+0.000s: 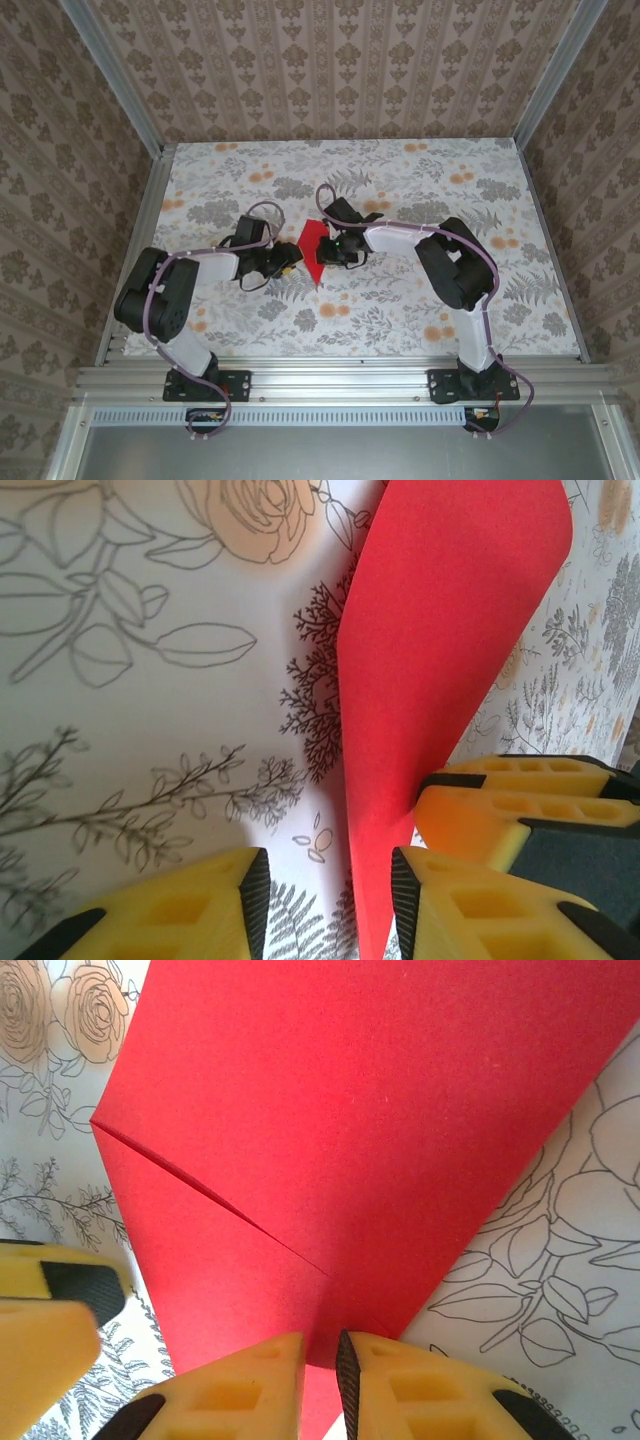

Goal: Fold a paper plane with a square sheet of paper (pick it up from the middle)
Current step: Fold the wing for the fifth time at the center of the table.

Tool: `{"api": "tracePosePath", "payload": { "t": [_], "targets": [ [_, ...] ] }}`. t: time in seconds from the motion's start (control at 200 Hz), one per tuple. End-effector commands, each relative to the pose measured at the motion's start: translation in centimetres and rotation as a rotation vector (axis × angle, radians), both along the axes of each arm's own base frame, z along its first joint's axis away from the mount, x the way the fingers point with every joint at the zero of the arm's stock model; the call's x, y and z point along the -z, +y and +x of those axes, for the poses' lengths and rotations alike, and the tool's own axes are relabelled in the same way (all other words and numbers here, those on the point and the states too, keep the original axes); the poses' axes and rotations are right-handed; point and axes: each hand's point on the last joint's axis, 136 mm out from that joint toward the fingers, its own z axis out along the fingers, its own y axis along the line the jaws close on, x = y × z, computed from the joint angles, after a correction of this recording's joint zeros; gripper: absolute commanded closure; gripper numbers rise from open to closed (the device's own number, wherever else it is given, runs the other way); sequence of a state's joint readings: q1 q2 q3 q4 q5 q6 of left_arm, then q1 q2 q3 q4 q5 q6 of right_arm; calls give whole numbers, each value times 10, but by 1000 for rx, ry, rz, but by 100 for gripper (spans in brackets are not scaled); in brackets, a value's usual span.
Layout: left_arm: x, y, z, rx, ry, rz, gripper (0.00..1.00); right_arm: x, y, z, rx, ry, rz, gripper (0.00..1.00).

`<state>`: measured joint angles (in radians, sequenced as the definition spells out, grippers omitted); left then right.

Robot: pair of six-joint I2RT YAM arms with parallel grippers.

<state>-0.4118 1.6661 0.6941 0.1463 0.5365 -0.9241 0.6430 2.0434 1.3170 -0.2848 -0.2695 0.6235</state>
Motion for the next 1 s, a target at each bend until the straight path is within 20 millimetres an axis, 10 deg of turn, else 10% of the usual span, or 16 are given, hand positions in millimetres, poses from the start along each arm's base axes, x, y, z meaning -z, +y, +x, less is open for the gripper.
{"api": "tracePosePath", "payload": {
  "t": [0.0,0.365,0.685,0.995],
  "targets": [
    [-12,-15,14,28,-55,-42,61,15,-15,-12,19,56,-39,80],
    [-2,-28,26,68,-62,-43,77,0,-17,-11,29,41,12,80],
    [-3,-52,5,280,-203,45,93,-60,-40,-7,96,-81,140,78],
    [-6,-61,-14,400,-271,139,95,-37,-50,-29,70,-14,112,80]
  ]
}}
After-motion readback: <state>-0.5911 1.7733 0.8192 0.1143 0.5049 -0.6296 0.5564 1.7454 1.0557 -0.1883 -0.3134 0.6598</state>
